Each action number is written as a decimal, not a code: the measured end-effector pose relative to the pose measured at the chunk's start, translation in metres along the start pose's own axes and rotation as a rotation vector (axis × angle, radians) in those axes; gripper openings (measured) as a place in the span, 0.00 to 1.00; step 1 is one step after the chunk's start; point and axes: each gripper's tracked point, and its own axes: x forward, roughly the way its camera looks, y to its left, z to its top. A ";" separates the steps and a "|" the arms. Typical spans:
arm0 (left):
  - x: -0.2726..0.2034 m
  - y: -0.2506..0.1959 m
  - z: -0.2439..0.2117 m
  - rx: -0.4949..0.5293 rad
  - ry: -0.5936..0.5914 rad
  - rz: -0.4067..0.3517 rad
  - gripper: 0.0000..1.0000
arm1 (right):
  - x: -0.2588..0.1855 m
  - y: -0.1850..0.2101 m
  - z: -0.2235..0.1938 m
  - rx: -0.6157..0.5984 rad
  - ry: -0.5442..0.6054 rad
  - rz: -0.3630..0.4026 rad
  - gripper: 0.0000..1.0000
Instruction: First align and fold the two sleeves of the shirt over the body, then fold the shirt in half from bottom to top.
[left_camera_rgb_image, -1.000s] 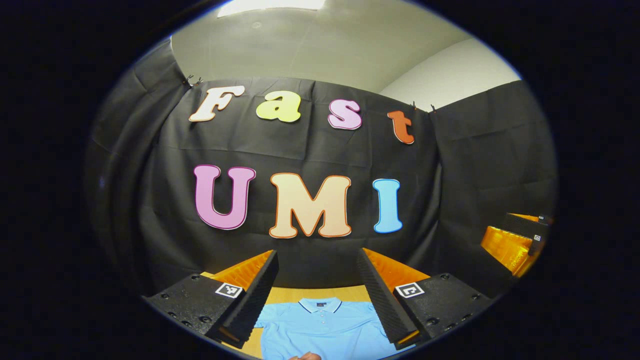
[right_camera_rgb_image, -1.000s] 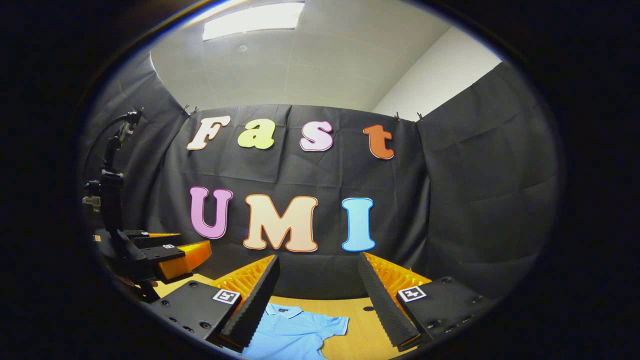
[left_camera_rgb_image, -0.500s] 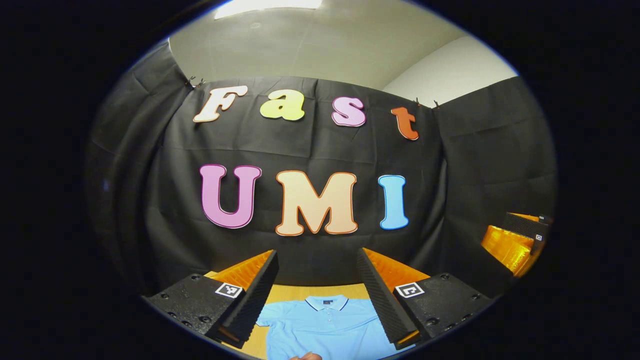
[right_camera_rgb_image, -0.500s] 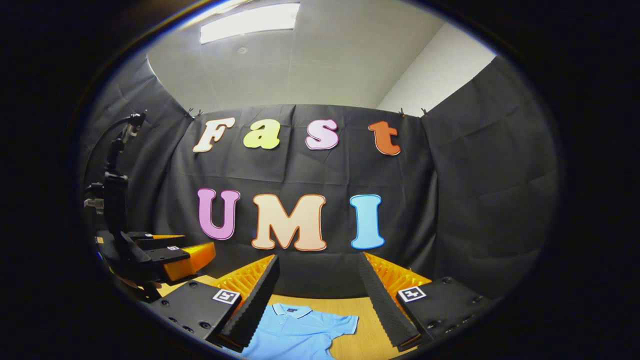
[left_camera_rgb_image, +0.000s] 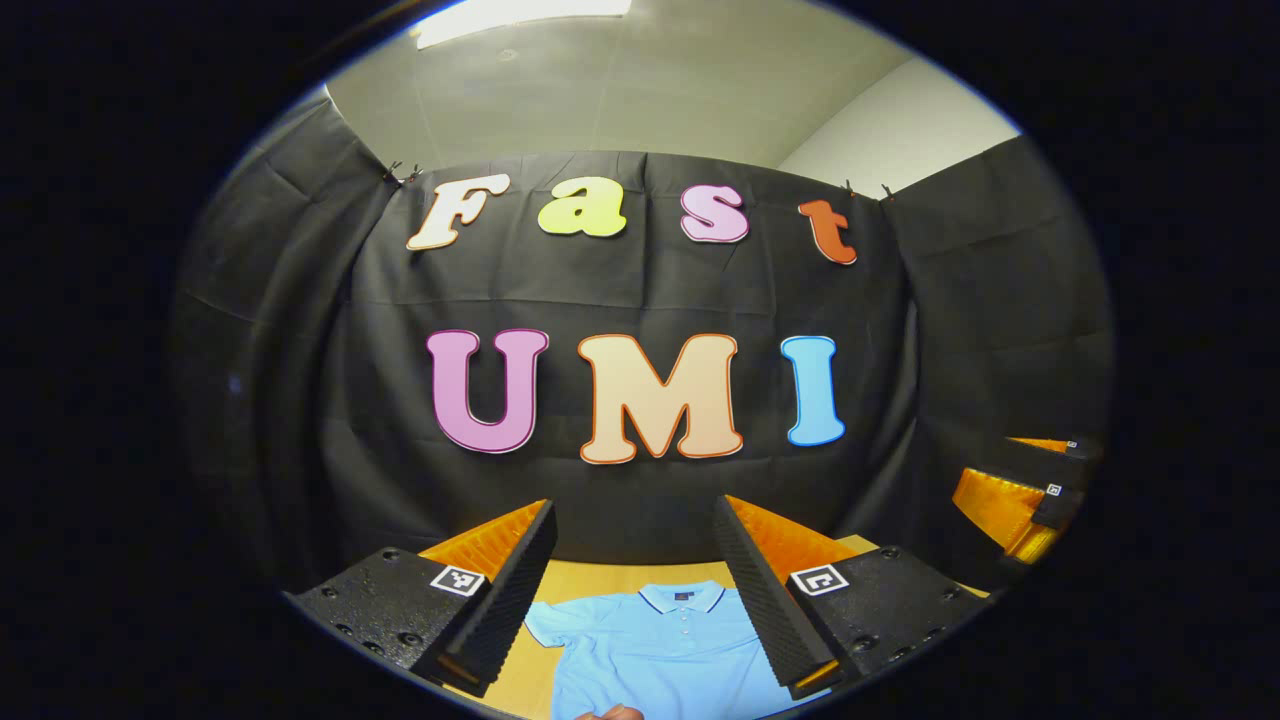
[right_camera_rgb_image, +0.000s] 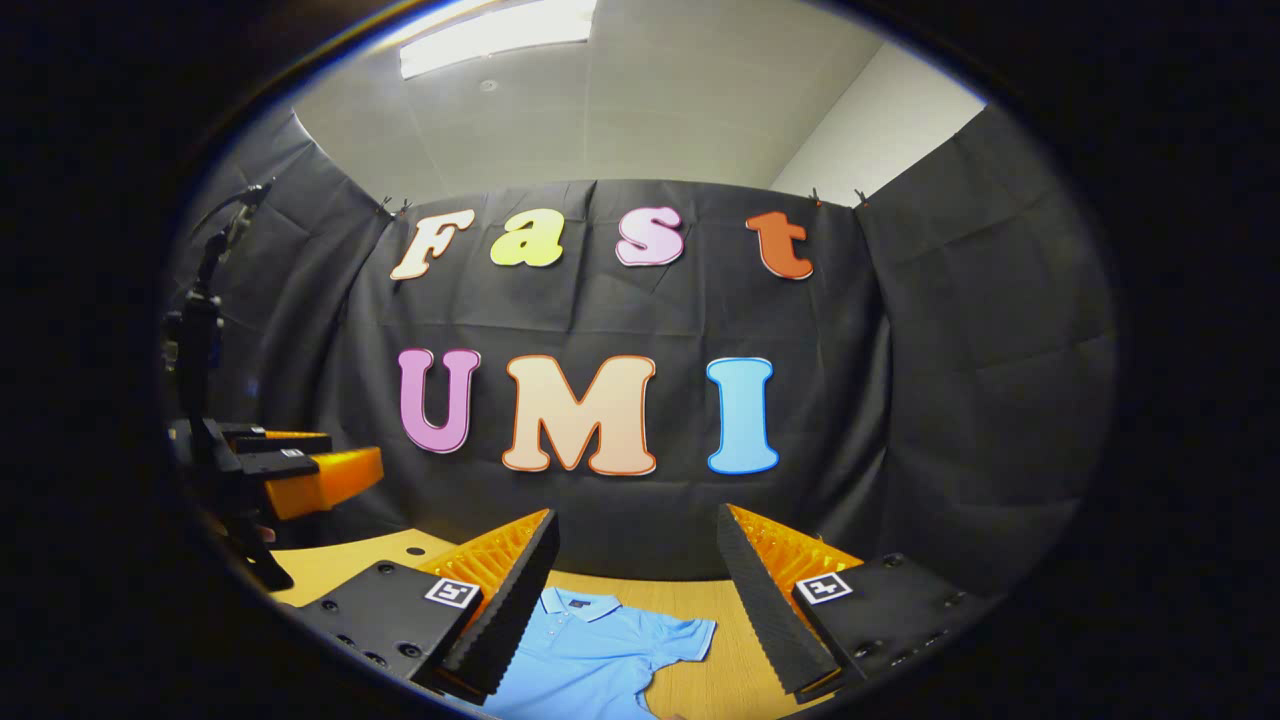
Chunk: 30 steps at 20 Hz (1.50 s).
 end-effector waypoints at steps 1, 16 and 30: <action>0.000 0.004 0.001 0.009 -0.003 0.015 0.94 | 0.007 -0.005 -0.009 -0.009 0.021 -0.001 0.98; 0.049 0.071 -0.021 0.018 0.033 0.049 0.94 | 0.138 -0.063 -0.163 -0.016 0.278 -0.182 0.99; 0.093 0.091 -0.075 0.042 0.163 0.036 0.94 | 0.191 -0.126 -0.388 0.005 0.713 -0.332 0.99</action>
